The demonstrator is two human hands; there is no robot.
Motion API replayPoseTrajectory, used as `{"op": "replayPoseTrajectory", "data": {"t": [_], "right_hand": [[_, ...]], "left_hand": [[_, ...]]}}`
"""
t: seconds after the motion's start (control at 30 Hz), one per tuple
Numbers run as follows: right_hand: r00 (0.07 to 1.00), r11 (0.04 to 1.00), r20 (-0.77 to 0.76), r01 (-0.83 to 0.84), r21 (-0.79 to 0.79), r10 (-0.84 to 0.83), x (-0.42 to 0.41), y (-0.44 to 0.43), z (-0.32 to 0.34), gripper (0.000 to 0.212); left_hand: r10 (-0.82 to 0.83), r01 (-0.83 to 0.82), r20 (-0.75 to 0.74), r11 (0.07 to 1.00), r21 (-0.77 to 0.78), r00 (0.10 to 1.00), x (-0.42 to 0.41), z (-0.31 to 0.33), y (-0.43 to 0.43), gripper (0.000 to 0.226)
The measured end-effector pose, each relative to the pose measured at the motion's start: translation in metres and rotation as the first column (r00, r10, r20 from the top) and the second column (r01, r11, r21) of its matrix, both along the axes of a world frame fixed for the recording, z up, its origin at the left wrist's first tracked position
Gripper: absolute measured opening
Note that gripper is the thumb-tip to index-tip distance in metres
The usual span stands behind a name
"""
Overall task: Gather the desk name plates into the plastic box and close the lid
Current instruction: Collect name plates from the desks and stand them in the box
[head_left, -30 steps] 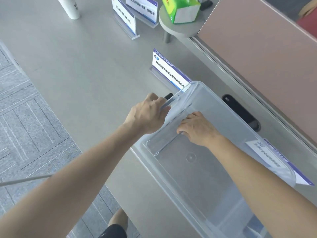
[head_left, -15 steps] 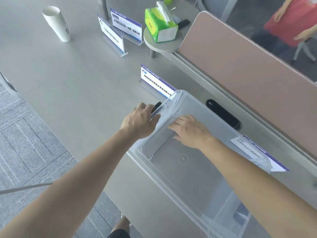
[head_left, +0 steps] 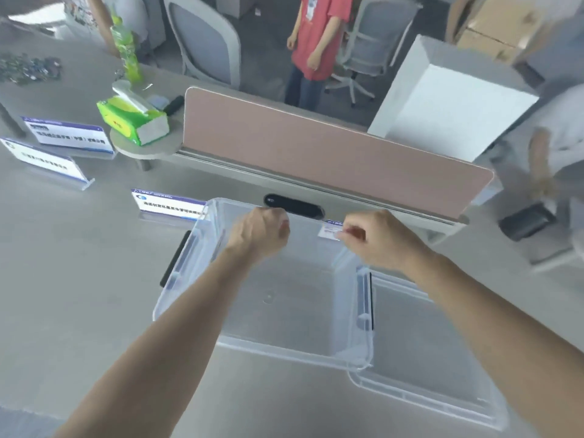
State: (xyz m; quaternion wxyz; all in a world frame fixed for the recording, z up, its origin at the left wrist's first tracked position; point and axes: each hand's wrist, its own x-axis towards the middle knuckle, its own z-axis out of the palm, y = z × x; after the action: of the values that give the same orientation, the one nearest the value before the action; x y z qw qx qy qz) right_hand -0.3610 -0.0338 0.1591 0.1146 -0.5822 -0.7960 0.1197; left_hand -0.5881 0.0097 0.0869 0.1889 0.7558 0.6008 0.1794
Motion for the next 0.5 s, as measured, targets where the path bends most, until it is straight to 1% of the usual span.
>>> {"op": "replayPoseTrajectory", "data": {"t": [0.07, 0.13, 0.2, 0.27, 0.33, 0.4, 0.5], "right_hand": [[0.992, 0.993, -0.039, 0.122, 0.010, -0.121, 0.028, -0.012, 0.004, 0.033], [0.970, 0.974, -0.096, 0.227, 0.013, -0.225, 0.055, -0.022, 0.002, 0.028], [0.941, 0.952, -0.148, 0.308, -0.006, -0.305, 0.082, -0.028, -0.009, 0.013], [0.918, 0.934, -0.176, 0.357, -0.024, -0.355, 0.108, -0.031, -0.024, 0.011], [0.901, 0.925, -0.213, 0.380, -0.031, -0.377, 0.131, -0.029, -0.037, 0.011], [0.877, 0.913, -0.257, 0.401, -0.073, -0.406, 0.149, -0.023, -0.045, 0.012], [0.871, 0.912, -0.272, 0.392, -0.119, -0.410, 0.173, -0.006, -0.060, 0.016]], "left_hand": [[-0.047, 0.047, 0.004, 0.999, -0.011, 0.999, 0.025, 0.002, 0.001, 0.025], [-0.113, 0.114, -0.015, 0.993, 0.025, 0.993, 0.049, 0.003, 0.002, 0.024], [-0.203, 0.208, -0.080, 0.976, 0.061, 0.976, 0.070, 0.005, 0.009, 0.023], [-0.264, 0.270, -0.151, 0.963, 0.019, 0.953, 0.089, 0.012, 0.020, 0.024], [-0.281, 0.278, -0.183, 0.960, -0.044, 0.942, 0.107, 0.017, 0.033, 0.024], [-0.266, 0.251, -0.189, 0.963, -0.099, 0.945, 0.123, 0.018, 0.043, 0.024], [-0.189, 0.168, -0.086, 0.963, -0.211, 0.978, 0.146, 0.009, 0.058, 0.024]]}}
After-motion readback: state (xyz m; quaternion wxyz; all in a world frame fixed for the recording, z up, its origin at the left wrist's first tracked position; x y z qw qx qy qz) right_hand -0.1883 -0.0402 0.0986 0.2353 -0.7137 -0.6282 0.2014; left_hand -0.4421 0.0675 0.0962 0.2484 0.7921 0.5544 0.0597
